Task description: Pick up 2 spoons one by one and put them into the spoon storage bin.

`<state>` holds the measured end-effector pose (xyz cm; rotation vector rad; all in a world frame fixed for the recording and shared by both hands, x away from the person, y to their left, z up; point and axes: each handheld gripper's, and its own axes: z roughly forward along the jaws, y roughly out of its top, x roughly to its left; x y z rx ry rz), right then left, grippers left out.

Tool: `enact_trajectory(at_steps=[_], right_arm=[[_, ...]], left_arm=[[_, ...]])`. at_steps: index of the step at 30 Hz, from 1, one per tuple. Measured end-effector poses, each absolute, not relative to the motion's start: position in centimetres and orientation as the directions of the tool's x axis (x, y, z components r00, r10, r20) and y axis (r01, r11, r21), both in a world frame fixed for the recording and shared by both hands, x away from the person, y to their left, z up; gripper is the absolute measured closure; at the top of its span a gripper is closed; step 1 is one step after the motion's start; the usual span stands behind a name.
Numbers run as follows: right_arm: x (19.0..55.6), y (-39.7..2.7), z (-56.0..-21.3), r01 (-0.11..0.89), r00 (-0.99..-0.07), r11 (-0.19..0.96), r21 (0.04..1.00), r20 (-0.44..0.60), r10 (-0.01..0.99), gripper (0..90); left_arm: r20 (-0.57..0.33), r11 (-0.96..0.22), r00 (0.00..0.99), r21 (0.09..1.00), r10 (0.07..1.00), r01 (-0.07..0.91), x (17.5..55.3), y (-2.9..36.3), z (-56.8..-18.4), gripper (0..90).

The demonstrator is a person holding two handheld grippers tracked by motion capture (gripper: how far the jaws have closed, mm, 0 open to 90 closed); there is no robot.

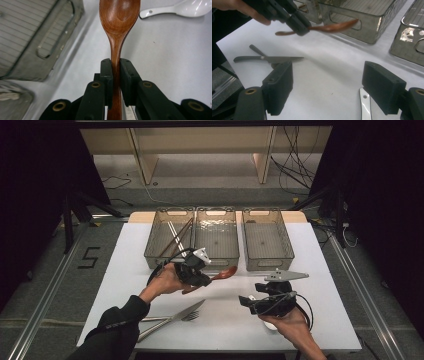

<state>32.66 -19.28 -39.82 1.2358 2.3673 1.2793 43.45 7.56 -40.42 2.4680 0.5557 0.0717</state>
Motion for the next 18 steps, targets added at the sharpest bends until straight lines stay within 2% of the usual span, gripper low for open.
enact_trajectory(at_steps=[18], right_arm=[[32.7, -19.3, -39.9, 0.589, -0.635, 0.281, 0.757, 0.219, 0.741, 25.9]], left_arm=[[-0.116, -0.607, 0.854, 0.655, 0.507, 0.449, 45.8, 8.4, -38.4, 80.7]])
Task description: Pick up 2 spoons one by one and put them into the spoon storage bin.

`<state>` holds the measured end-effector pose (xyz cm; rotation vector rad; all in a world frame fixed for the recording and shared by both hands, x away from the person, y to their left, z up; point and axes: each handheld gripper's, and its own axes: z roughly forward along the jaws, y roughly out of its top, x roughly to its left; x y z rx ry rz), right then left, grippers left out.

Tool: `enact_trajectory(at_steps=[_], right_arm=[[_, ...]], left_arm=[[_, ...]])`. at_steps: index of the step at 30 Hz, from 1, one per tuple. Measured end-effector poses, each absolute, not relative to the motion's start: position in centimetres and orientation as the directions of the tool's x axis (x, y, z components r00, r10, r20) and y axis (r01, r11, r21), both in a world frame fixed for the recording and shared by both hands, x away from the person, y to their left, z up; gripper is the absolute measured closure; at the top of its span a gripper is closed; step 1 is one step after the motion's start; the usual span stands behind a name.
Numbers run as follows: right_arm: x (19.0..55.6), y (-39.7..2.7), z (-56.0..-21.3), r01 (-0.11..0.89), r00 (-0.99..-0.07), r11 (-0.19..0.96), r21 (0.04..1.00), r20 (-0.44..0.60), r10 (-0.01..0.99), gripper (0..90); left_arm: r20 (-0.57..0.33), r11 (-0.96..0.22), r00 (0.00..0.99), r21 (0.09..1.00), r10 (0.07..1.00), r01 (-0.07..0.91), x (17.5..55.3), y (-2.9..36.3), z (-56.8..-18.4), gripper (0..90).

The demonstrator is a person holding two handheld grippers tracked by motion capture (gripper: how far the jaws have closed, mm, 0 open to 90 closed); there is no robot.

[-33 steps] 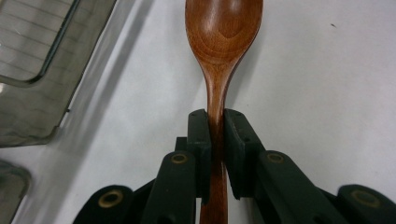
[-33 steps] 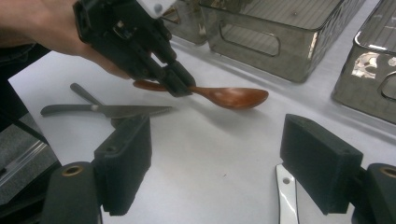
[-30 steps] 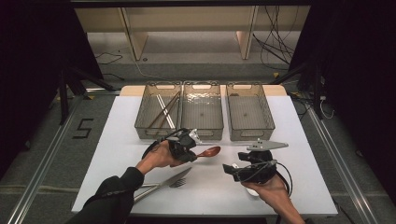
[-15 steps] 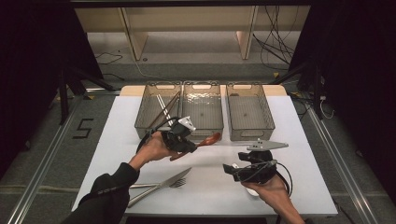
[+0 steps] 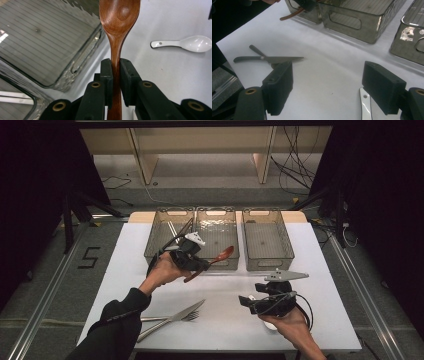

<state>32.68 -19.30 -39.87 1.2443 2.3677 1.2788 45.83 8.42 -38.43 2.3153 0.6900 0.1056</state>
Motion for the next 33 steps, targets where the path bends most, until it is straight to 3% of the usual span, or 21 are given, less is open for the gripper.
enact_trajectory(at_steps=[33], right_arm=[[32.7, -19.3, -39.9, 0.591, -0.637, 0.281, 0.756, 0.224, 0.737, 25.9]], left_arm=[[-0.135, -0.447, 0.736, 0.717, 0.663, 0.535, 52.1, 7.1, -36.3, 80.7]])
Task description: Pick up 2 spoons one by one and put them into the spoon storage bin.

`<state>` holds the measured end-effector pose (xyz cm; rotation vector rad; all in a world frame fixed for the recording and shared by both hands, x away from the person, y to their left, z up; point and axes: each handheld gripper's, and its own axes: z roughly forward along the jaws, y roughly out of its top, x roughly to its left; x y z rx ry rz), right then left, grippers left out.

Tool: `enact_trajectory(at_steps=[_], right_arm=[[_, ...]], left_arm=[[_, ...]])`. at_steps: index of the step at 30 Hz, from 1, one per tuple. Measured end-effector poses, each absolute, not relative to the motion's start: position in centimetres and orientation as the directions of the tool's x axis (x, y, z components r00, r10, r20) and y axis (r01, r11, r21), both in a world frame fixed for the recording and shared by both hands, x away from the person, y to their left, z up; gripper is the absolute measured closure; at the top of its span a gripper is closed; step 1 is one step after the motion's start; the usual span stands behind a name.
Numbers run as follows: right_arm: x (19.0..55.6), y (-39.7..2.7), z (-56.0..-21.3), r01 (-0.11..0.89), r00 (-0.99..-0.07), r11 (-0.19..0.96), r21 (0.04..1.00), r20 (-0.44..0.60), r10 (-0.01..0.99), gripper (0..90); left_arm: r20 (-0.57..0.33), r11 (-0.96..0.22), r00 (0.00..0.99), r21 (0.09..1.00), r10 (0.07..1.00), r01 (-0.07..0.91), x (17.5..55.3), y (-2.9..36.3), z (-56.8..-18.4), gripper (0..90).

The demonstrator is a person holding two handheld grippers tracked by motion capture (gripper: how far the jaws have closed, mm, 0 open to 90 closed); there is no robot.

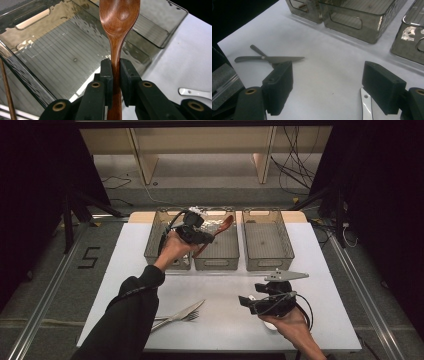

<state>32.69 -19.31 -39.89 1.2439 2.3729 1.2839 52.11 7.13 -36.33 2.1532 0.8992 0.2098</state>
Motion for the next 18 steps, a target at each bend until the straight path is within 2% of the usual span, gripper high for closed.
enact_trajectory(at_steps=[18], right_arm=[[32.7, -19.3, -39.9, 0.589, -0.641, 0.285, 0.757, 0.222, 0.734, 25.9]], left_arm=[[-0.157, -0.395, 0.671, 0.704, 0.724, 0.59, 54.6, 7.1, -37.8, 80.6]])
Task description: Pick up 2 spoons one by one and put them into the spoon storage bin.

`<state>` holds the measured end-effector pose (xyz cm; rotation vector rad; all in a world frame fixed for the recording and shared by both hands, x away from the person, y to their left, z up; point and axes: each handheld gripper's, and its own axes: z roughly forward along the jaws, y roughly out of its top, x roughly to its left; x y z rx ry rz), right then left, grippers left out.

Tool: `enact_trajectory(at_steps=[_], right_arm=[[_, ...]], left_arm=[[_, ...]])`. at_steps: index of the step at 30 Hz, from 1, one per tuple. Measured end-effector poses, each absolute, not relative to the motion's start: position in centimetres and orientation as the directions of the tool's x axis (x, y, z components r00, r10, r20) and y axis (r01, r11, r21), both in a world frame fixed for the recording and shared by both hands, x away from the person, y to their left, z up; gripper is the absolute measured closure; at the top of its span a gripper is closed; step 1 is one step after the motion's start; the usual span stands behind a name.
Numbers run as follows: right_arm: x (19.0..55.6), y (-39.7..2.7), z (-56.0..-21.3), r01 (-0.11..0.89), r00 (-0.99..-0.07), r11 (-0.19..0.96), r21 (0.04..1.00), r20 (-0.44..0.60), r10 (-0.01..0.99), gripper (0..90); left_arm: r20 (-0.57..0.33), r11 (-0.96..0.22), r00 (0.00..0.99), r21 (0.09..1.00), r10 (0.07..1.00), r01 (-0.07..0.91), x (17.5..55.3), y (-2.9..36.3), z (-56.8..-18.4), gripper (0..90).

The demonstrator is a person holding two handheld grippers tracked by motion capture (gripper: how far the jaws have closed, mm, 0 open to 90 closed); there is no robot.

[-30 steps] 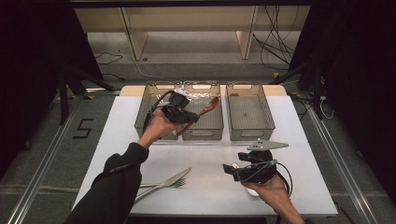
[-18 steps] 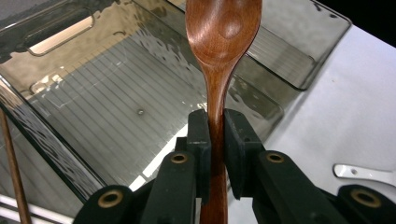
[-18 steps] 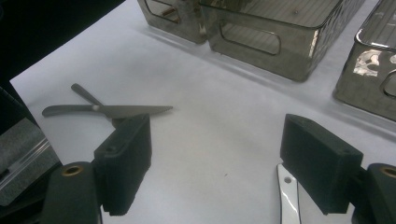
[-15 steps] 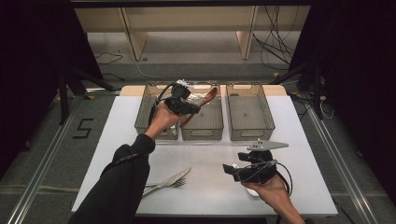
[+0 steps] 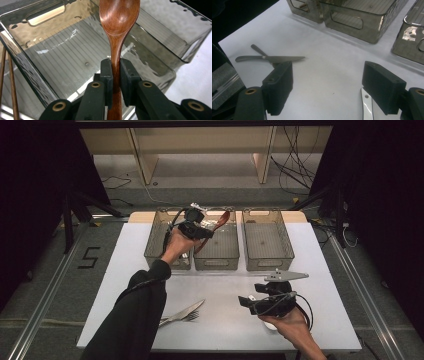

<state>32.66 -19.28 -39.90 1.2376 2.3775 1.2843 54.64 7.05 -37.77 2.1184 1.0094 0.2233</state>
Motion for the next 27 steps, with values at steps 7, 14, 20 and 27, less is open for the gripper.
enact_trajectory(at_steps=[7, 14, 20, 27], right_arm=[[32.6, -19.2, -39.9, 0.587, -0.644, 0.288, 0.756, 0.222, 0.732, 25.9], [32.6, -19.3, -39.9, 0.587, -0.644, 0.287, 0.757, 0.222, 0.732, 25.9], [32.6, -19.3, -39.9, 0.587, -0.645, 0.287, 0.757, 0.222, 0.732, 25.9], [32.6, -19.2, -39.9, 0.584, -0.647, 0.287, 0.759, 0.222, 0.729, 25.9]], left_arm=[[-0.164, -0.381, 0.656, 0.7, 0.737, 0.603, 55.1, 6.8, -38.4, 80.6], [-0.161, -0.39, 0.662, 0.698, 0.732, 0.6, 55.1, 6.1, -38.5, 80.6], [-0.162, -0.387, 0.65, 0.688, 0.742, 0.614, 55.4, 6.0, -39.0, 80.5], [-0.178, -0.375, 0.635, 0.677, 0.752, 0.633, 55.6, 6.0, -39.8, 79.7]])
